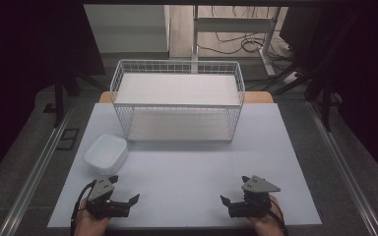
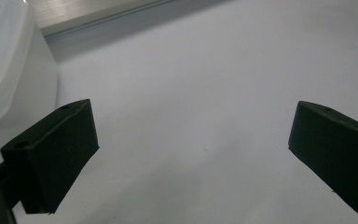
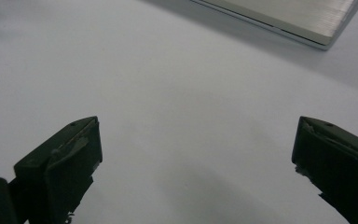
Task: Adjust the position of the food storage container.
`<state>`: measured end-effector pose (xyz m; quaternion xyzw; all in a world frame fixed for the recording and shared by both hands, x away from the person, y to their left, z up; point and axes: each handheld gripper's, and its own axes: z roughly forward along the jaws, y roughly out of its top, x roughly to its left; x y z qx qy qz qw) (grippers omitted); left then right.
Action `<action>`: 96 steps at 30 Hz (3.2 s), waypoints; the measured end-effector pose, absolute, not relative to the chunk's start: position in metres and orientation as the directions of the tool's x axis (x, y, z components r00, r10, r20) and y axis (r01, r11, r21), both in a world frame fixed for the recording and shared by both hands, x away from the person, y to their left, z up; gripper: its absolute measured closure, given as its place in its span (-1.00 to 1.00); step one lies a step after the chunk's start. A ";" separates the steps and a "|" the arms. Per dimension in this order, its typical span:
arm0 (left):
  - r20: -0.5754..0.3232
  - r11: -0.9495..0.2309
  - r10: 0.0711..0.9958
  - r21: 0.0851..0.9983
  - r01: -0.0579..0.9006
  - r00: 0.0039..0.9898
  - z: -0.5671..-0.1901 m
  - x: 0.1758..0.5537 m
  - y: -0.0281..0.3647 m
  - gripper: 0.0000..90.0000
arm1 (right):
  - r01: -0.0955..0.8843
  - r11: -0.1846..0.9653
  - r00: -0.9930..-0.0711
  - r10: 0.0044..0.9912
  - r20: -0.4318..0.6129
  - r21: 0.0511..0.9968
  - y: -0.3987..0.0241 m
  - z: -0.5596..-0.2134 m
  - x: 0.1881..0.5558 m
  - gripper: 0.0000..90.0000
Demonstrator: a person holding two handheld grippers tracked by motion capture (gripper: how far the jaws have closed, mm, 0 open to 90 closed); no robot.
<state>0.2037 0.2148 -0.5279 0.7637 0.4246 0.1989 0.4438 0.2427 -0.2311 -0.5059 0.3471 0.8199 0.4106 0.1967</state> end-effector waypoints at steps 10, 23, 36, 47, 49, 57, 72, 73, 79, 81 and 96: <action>-0.080 -0.245 0.844 0.821 0.515 0.530 -0.528 0.206 0.215 -0.99 | 0.408 0.388 -0.673 0.740 -0.015 0.826 -0.232 -0.504 0.243 -0.97; -0.056 -0.257 0.859 0.813 0.523 0.509 -0.519 0.212 0.221 -0.82 | 0.424 0.397 -0.679 0.734 -0.004 0.814 -0.230 -0.506 0.244 -0.97; -0.144 -0.154 0.879 0.816 0.558 0.454 -0.506 0.236 0.253 0.10 | 0.412 0.406 -0.672 0.740 -0.029 0.816 -0.230 -0.502 0.242 -0.94; -0.100 -0.159 0.905 0.823 0.545 0.414 -0.497 0.260 0.274 0.89 | 0.417 0.398 -0.668 0.744 -0.022 0.817 -0.232 -0.502 0.242 -0.94; -0.094 -0.161 0.907 0.823 0.544 0.411 -0.496 0.263 0.276 0.96 | 0.414 0.401 -0.668 0.744 -0.026 0.817 -0.232 -0.502 0.242 -0.93; -0.092 -0.133 0.928 0.824 0.550 0.362 -0.493 0.289 0.294 1.00 | 0.412 0.413 -0.672 0.739 -0.035 0.812 -0.231 -0.502 0.242 -0.93; -0.095 -0.024 0.980 0.815 0.578 0.174 -0.506 0.328 0.335 1.00 | 0.411 0.421 -0.680 0.732 -0.036 0.809 -0.230 -0.504 0.243 -0.92; -0.091 -0.026 0.981 0.813 0.581 0.171 -0.506 0.330 0.336 1.00 | 0.410 0.421 -0.680 0.732 -0.036 0.809 -0.229 -0.504 0.243 -0.92; -0.096 -0.024 0.982 0.791 0.612 0.162 -0.514 0.345 0.336 1.00 | 0.407 0.429 -0.687 0.726 -0.039 0.806 -0.228 -0.504 0.243 -0.91; -0.105 -0.015 0.981 0.792 0.610 0.161 -0.514 0.346 0.336 1.00 | 0.408 0.427 -0.687 0.726 -0.037 0.807 -0.228 -0.504 0.243 -0.91; -0.111 -0.066 0.964 0.780 0.622 0.241 -0.513 0.349 0.320 1.00 | 0.407 0.437 -0.694 0.719 -0.040 0.802 -0.228 -0.504 0.242 -0.90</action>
